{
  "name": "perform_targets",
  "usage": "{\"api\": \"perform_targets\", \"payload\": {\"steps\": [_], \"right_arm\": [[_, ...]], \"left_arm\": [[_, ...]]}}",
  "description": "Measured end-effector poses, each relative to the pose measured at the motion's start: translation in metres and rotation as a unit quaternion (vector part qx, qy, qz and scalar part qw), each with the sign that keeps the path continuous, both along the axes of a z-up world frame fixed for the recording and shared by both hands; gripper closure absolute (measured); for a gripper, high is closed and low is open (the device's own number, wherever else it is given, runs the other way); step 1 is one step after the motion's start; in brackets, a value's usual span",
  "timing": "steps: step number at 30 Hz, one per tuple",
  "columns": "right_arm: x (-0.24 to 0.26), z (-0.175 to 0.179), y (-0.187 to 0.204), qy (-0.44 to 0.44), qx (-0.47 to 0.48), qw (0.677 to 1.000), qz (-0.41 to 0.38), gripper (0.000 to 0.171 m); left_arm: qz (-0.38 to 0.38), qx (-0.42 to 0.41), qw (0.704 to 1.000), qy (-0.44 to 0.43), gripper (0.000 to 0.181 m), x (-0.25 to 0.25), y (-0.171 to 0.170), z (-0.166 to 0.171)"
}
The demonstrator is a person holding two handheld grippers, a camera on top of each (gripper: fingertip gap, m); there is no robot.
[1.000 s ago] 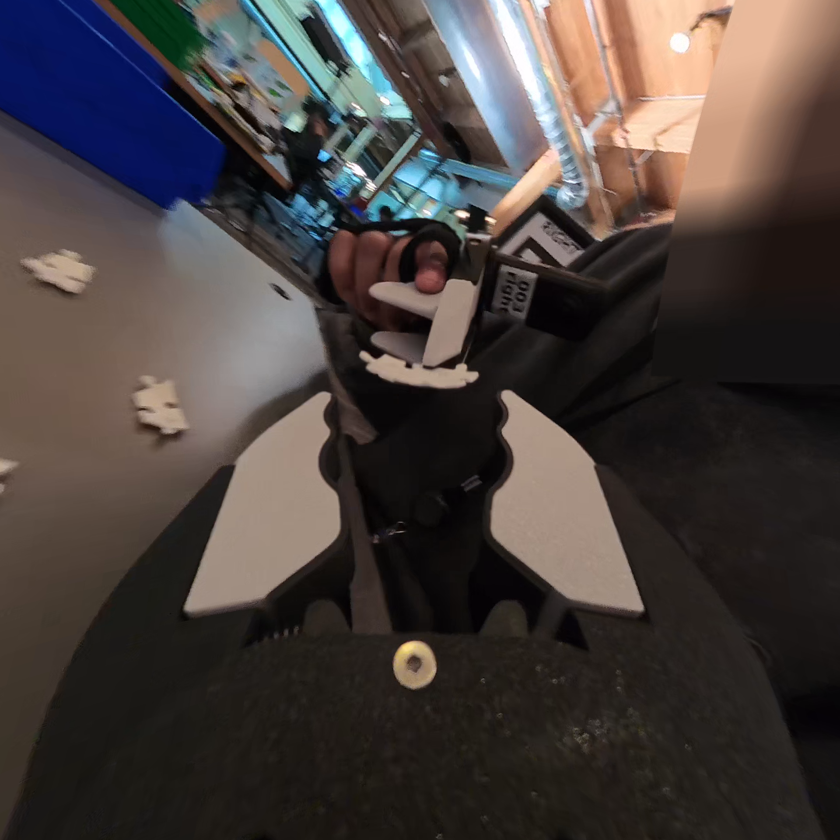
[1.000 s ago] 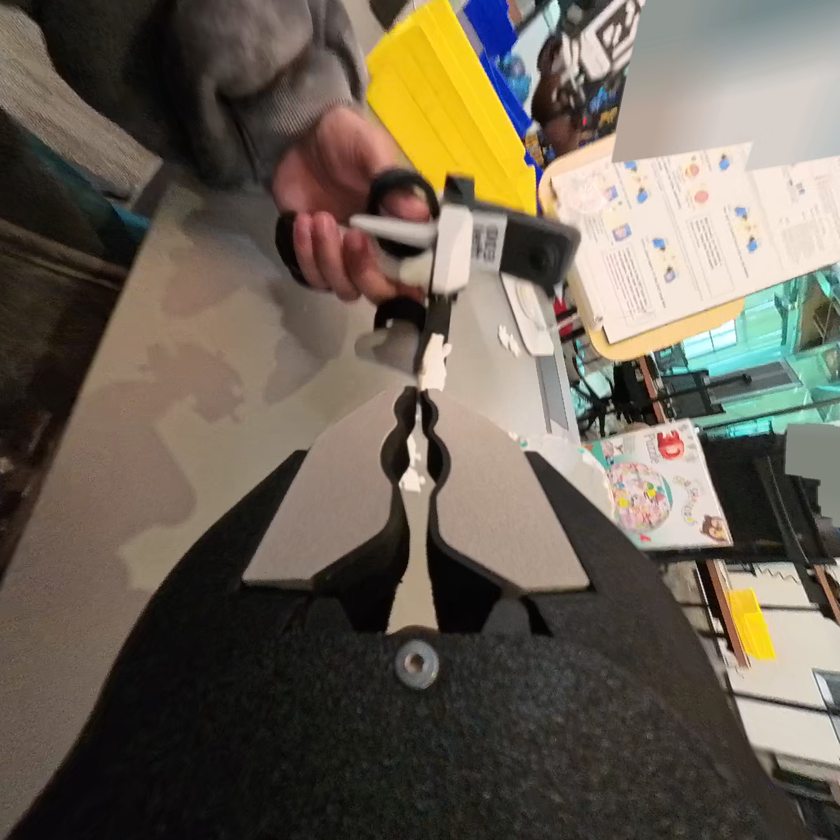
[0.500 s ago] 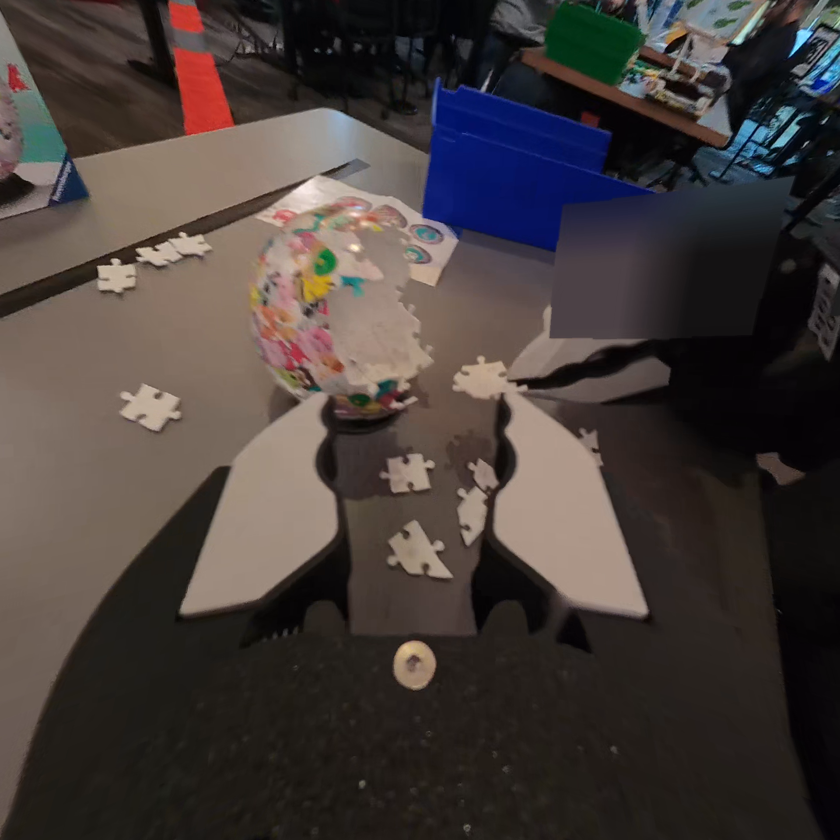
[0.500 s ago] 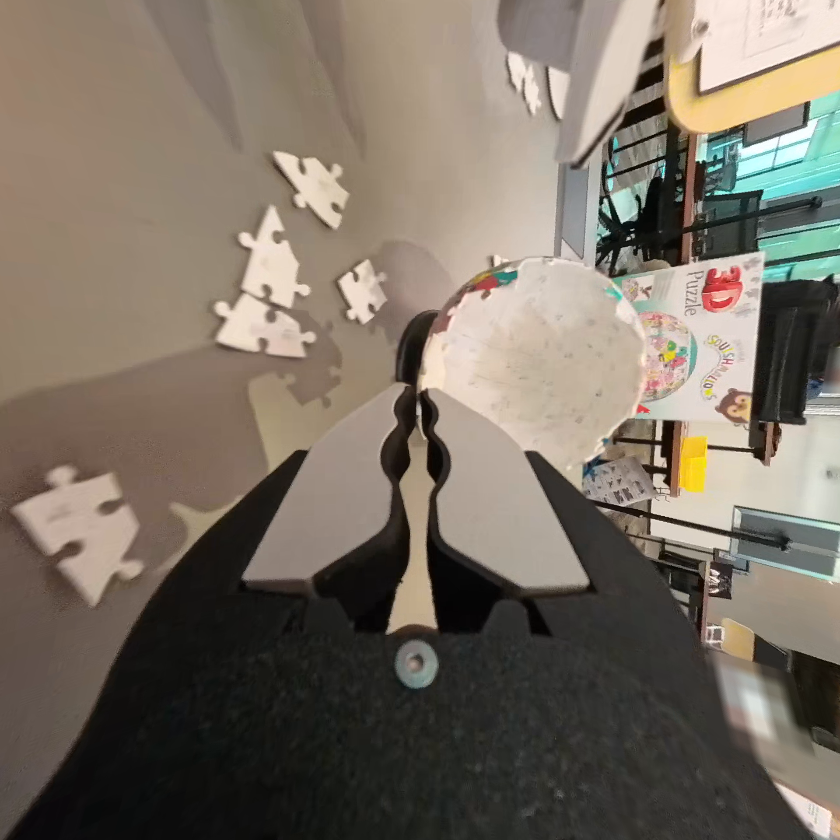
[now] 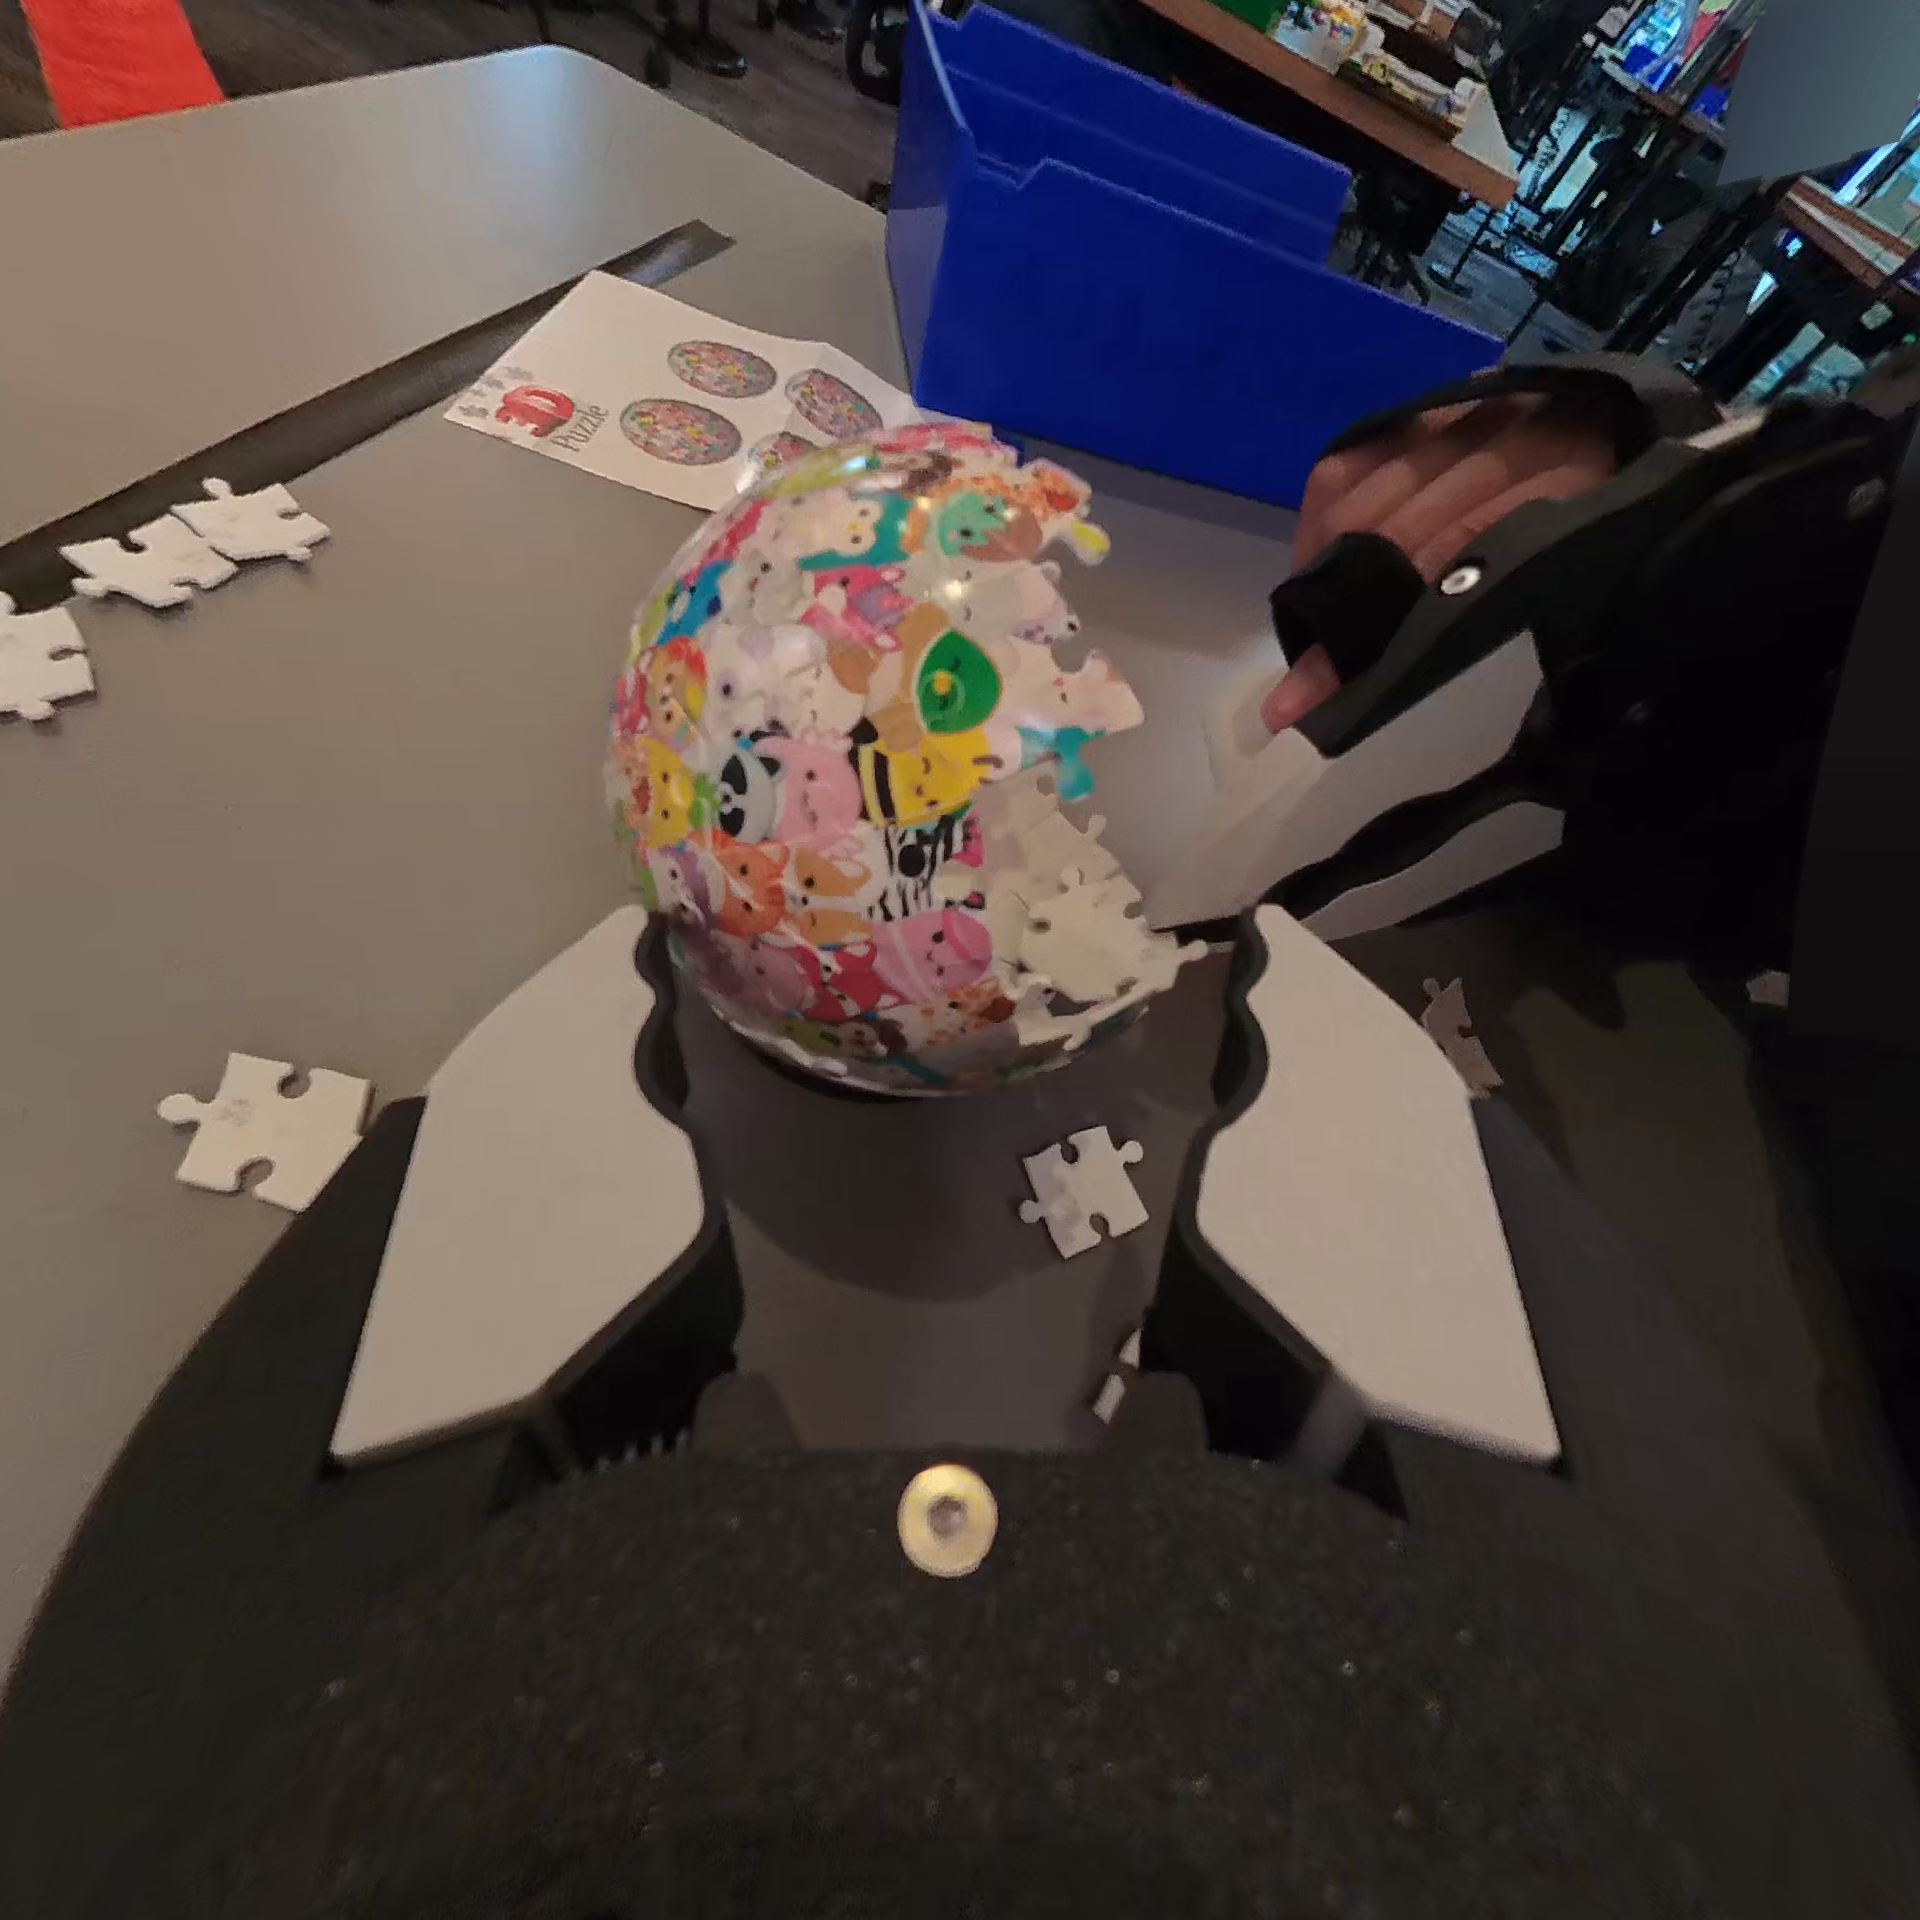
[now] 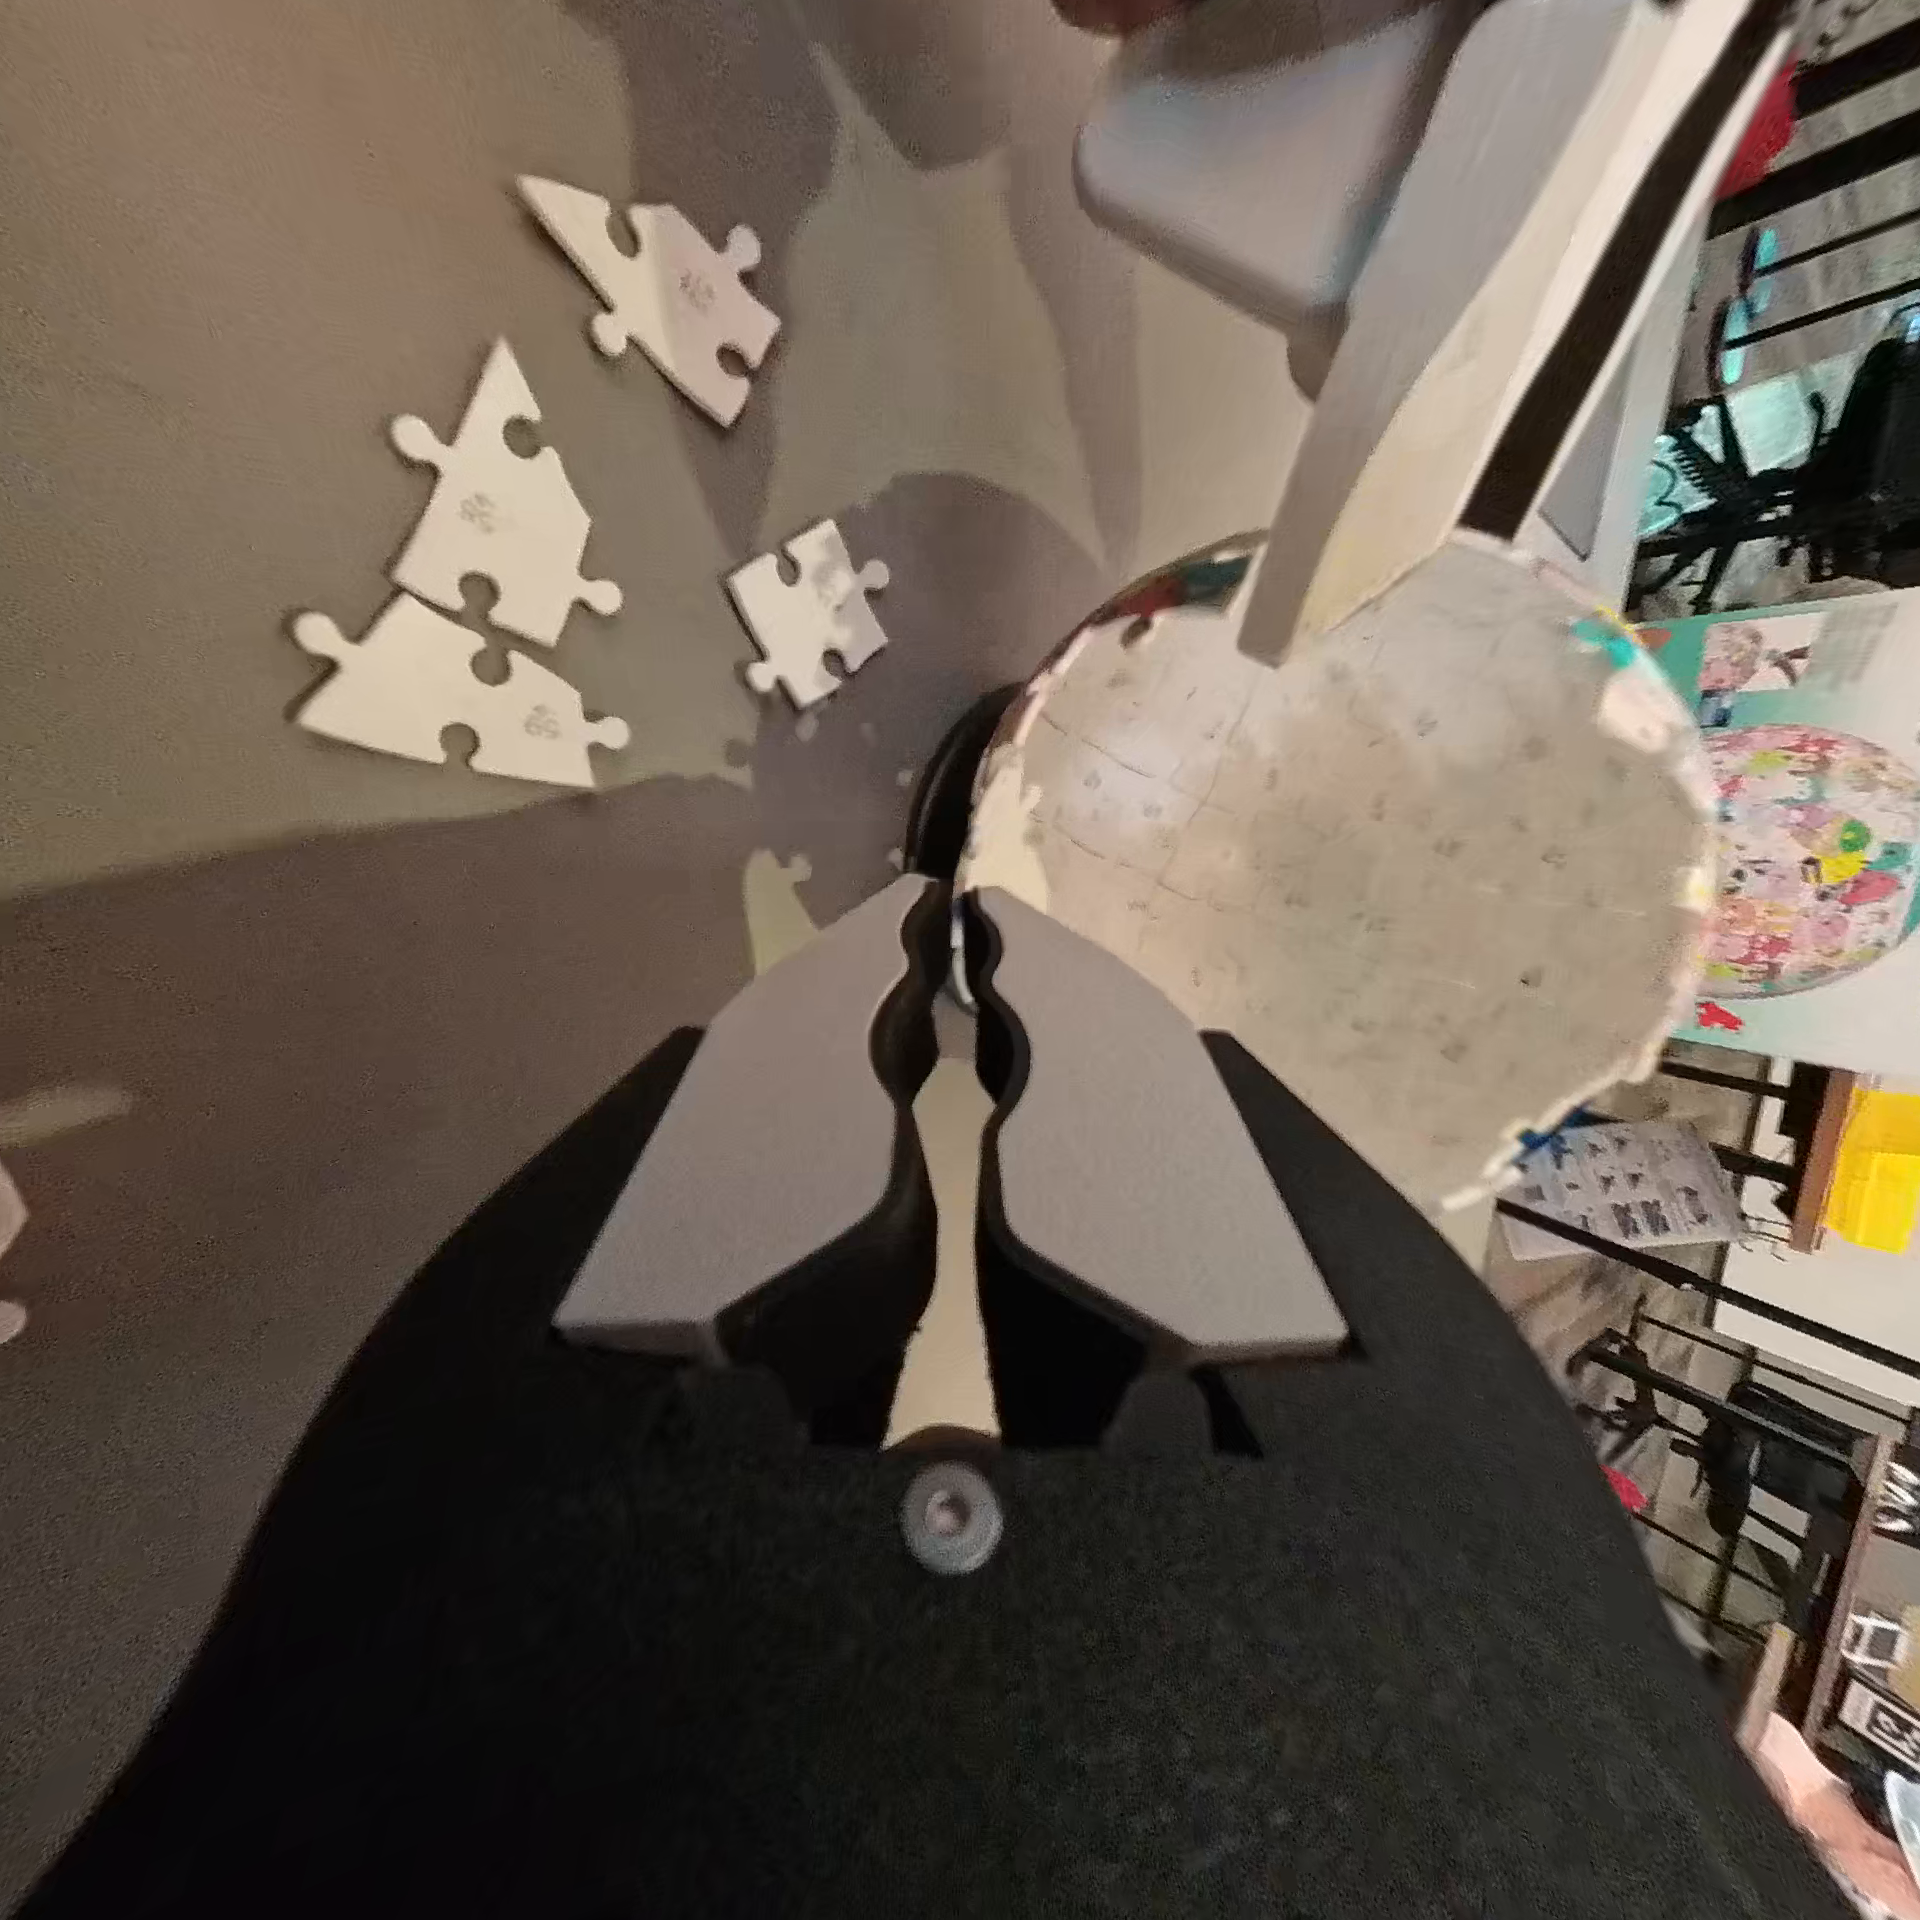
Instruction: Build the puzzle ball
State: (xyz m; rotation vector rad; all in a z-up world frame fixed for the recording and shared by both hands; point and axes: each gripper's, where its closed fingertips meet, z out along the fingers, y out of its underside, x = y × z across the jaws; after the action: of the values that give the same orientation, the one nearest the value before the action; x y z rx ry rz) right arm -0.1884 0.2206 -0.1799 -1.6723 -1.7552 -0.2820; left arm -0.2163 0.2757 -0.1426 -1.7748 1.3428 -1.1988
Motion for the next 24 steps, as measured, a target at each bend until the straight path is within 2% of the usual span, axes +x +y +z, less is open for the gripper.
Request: {"api": "perform_targets", "payload": {"steps": [9,12,18,24], "right_arm": [[0.001,0.002,0.004,-0.02,-0.012,1.0,0.008,0.169],[-0.001,0.01,0.0,-0.025,-0.024,0.999,0.021,0.169],[0.001,0.013,0.002,-0.049,-0.073,0.995,0.042,0.169],[0.0,0.005,0.002,-0.052,-0.096,0.993,0.053,0.169]], "left_arm": [[-0.006,0.016,1.0,-0.017,0.089,-0.001,0.003,-0.001],[-0.016,0.008,1.0,-0.014,0.083,-0.001,0.003,-0.003],[-0.047,-0.027,0.998,0.036,0.043,0.005,0.001,-0.024],[-0.07,-0.079,0.994,0.018,0.045,0.013,0.003,-0.023]]}}
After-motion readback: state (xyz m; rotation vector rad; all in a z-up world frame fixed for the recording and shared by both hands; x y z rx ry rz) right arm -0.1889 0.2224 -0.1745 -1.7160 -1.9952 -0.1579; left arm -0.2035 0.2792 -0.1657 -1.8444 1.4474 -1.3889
